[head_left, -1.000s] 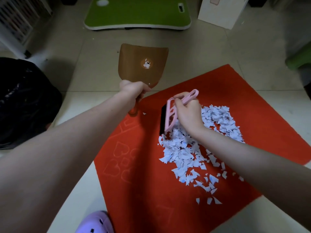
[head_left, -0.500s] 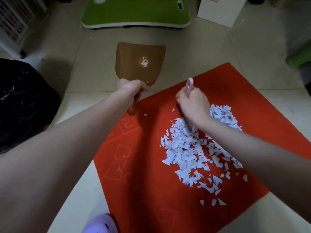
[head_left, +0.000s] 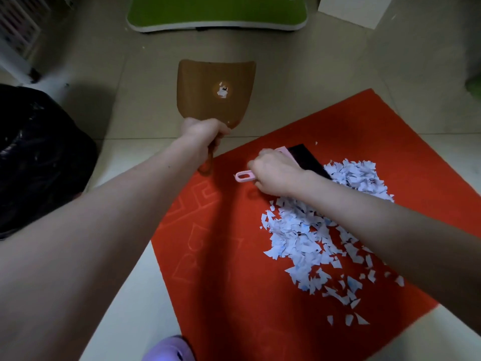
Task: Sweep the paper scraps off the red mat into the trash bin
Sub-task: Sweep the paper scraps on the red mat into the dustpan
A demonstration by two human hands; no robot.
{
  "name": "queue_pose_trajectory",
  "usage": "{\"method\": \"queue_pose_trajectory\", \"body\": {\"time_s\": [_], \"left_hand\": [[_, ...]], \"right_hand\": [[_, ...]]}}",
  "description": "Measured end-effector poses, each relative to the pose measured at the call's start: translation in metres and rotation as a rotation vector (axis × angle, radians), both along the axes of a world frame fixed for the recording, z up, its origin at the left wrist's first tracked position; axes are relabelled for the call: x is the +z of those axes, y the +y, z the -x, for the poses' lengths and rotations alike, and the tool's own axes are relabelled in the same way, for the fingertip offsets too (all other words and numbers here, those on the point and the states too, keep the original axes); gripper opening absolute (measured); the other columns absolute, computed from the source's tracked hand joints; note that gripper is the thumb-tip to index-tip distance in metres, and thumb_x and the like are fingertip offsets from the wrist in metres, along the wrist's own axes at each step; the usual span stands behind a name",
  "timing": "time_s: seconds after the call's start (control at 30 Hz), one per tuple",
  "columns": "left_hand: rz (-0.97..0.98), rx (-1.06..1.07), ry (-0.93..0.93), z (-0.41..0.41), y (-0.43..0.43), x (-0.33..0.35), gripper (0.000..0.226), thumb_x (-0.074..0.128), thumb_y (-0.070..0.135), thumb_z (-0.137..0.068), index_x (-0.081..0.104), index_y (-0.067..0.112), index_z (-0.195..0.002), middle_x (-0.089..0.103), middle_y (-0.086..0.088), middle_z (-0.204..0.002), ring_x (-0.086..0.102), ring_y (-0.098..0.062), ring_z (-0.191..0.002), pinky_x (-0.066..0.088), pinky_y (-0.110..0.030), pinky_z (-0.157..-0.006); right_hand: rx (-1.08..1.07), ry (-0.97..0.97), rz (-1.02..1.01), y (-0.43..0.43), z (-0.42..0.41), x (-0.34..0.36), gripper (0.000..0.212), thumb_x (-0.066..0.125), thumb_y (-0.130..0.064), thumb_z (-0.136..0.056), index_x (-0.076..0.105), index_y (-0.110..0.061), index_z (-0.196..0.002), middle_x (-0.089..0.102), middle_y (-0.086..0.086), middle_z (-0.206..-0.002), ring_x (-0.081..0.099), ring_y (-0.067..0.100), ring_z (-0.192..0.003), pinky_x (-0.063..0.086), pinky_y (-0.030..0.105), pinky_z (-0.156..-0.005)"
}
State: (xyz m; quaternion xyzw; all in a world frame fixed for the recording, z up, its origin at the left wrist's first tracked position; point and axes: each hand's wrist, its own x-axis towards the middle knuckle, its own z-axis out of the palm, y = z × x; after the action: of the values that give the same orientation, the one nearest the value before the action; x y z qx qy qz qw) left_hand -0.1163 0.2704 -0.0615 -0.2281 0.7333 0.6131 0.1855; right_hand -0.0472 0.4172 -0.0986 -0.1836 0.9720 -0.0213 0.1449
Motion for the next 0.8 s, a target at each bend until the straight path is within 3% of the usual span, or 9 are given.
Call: {"method": "queue_pose_trajectory", "body": {"time_s": [0.23,0.4,0.6,0.7,0.8], "left_hand": [[-0.007,-0.004,-0.019,-0.001,0.004,-0.007,0.024,0.070,-0.004,-0.070,0.051,0.010,-0.067,0.050,-0.006,-0.059,0.038,-0.013,-0.044,0.032,-0.018,-0.046],[0.006,-0.030,-0.031,-0.001,0.002,-0.014,0.021,0.070,-0.005,-0.070,0.054,0.008,-0.070,0.051,-0.005,-0.060,0.039,-0.012,-0.043,0.033,-0.017,-0.043],[0.033,-0.032,-0.031,-0.002,0.001,-0.013,0.023,0.071,-0.005,-0.071,0.052,0.009,-0.069,0.052,-0.004,-0.059,0.040,-0.011,-0.042,0.034,-0.019,-0.042],[0.039,-0.043,-0.019,-0.002,0.003,-0.011,0.027,0.071,-0.004,-0.072,0.049,0.010,-0.065,0.050,-0.004,-0.058,0.038,-0.012,-0.041,0.030,-0.018,-0.039],[0.043,-0.063,-0.018,-0.003,0.007,-0.010,0.028,0.071,-0.003,-0.072,0.048,0.011,-0.066,0.050,-0.004,-0.058,0.039,-0.012,-0.042,0.032,-0.019,-0.040]], "right_hand": [[0.002,0.030,-0.056,-0.031,0.029,-0.041,0.012,0.061,-0.007,-0.084,0.067,-0.005,-0.095,0.062,0.020,-0.095,0.058,0.033,-0.094,0.042,0.033,-0.066],[-0.017,0.054,-0.064,-0.042,0.029,-0.041,0.020,0.053,0.002,-0.084,0.064,-0.003,-0.100,0.063,0.020,-0.100,0.057,0.033,-0.099,0.031,0.033,-0.064],[0.102,0.010,-0.164,-0.042,0.027,-0.023,0.019,0.051,-0.005,-0.088,0.062,-0.010,-0.102,0.065,0.012,-0.106,0.058,0.032,-0.102,0.031,0.030,-0.069],[0.107,-0.082,-0.163,-0.016,0.022,0.001,0.014,0.053,-0.006,-0.085,0.053,-0.018,-0.079,0.060,0.003,-0.083,0.059,0.030,-0.085,0.037,0.030,-0.064],[0.094,-0.285,-0.111,0.023,0.012,0.029,0.028,0.059,-0.017,-0.086,0.043,-0.020,-0.063,0.048,-0.002,-0.064,0.051,0.023,-0.065,0.039,0.032,-0.057]]}}
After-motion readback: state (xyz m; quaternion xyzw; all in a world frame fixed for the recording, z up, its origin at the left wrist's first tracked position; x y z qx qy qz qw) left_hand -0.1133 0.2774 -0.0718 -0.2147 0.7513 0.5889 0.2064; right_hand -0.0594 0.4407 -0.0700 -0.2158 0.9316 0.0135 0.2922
